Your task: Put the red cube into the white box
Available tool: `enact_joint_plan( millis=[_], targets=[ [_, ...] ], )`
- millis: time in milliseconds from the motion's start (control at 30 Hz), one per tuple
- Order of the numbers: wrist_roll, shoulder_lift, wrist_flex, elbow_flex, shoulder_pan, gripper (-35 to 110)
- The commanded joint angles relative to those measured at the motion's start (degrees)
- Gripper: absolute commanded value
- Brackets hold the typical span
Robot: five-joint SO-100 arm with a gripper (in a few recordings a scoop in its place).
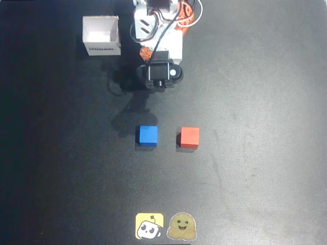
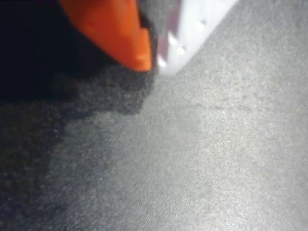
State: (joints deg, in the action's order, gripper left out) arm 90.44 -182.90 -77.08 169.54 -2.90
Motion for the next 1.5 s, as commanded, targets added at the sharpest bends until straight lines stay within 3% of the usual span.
enact_joint_plan(
  millis=[0,933,1200,1467],
  targets=[
    [-0.2,-0.3,-0.2,-0.3,-0.1,0],
    [-1.3,-0.3,1.1,-0.5,0.3,0],
    [-1.1,0.0,-2.6,-8.4,2.1,0],
    [3.8,19.9,-2.1,-24.3,7.0,0]
  ],
)
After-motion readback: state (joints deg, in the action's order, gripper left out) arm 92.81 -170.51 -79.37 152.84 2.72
